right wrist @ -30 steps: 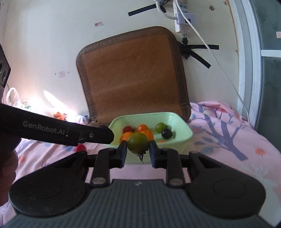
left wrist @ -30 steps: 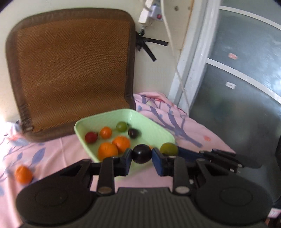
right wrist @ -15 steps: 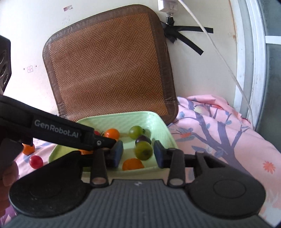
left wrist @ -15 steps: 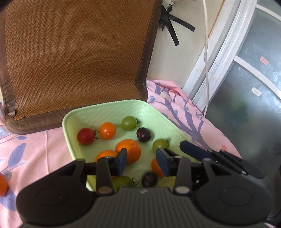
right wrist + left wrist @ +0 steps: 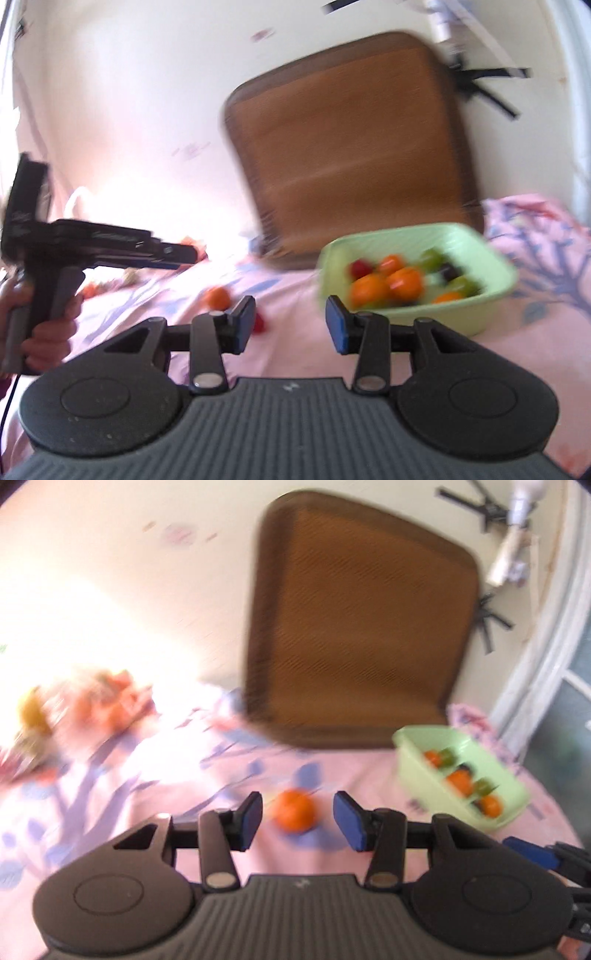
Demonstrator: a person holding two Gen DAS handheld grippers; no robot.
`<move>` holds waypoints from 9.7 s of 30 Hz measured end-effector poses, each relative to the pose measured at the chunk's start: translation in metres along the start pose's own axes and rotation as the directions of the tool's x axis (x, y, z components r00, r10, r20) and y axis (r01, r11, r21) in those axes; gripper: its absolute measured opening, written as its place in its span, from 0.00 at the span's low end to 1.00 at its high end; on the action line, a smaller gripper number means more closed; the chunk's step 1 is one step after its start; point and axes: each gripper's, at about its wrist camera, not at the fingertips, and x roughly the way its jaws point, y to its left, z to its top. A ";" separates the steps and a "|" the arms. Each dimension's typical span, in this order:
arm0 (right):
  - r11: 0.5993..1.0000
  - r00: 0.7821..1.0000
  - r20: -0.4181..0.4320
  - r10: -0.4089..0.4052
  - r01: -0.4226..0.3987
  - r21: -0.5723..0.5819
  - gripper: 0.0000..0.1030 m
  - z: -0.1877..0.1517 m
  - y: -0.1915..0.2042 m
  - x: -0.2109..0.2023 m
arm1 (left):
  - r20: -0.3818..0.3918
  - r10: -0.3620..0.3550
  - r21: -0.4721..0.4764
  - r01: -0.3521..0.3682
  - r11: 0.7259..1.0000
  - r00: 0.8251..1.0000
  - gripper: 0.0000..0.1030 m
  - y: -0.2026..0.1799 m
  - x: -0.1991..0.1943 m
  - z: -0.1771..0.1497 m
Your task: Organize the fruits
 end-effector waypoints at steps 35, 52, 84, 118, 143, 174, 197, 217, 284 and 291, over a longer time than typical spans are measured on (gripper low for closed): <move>0.978 0.981 -0.009 -0.196 0.196 0.072 0.45 -0.039 0.038 0.004 | 0.103 0.173 0.101 -0.183 0.978 0.979 0.48 -0.010 -0.027 -0.066; 0.980 0.981 -0.002 -0.194 0.194 0.047 0.47 -0.045 0.045 -0.005 | 0.099 0.144 0.120 -0.155 0.981 0.985 0.49 -0.010 -0.026 -0.066; 0.983 0.985 0.003 -0.173 0.172 0.059 0.49 -0.044 0.042 -0.006 | 0.103 0.103 0.130 -0.116 0.985 0.989 0.55 -0.010 -0.026 -0.065; 0.983 0.985 0.005 -0.173 0.173 0.059 0.49 -0.044 0.043 -0.006 | 0.103 0.100 0.127 -0.112 0.986 0.990 0.55 -0.010 -0.026 -0.066; 0.983 0.985 0.007 -0.175 0.174 0.060 0.49 -0.044 0.044 -0.006 | 0.103 0.099 0.126 -0.112 0.986 0.990 0.55 -0.011 -0.026 -0.066; 0.984 0.985 0.007 -0.170 0.169 0.059 0.50 -0.045 0.043 -0.007 | 0.103 0.098 0.126 -0.111 0.986 0.990 0.55 -0.010 -0.026 -0.066; 0.984 0.985 0.008 -0.170 0.169 0.058 0.50 -0.045 0.043 -0.007 | 0.103 0.097 0.126 -0.110 0.986 0.990 0.55 -0.010 -0.026 -0.066; 0.984 0.986 0.009 -0.168 0.167 0.058 0.50 -0.045 0.043 -0.007 | 0.103 0.097 0.125 -0.110 0.986 0.990 0.55 -0.010 -0.026 -0.066; 0.987 0.987 -0.100 -0.125 0.114 -0.115 0.31 -0.023 0.034 0.023 | -0.036 -0.129 0.163 0.134 0.978 0.991 0.37 -0.045 -0.017 -0.062; 0.968 0.969 -0.060 -0.240 0.235 -0.083 0.32 -0.056 0.018 -0.047 | -0.060 -0.232 0.252 0.240 0.938 0.971 0.37 -0.099 -0.049 -0.105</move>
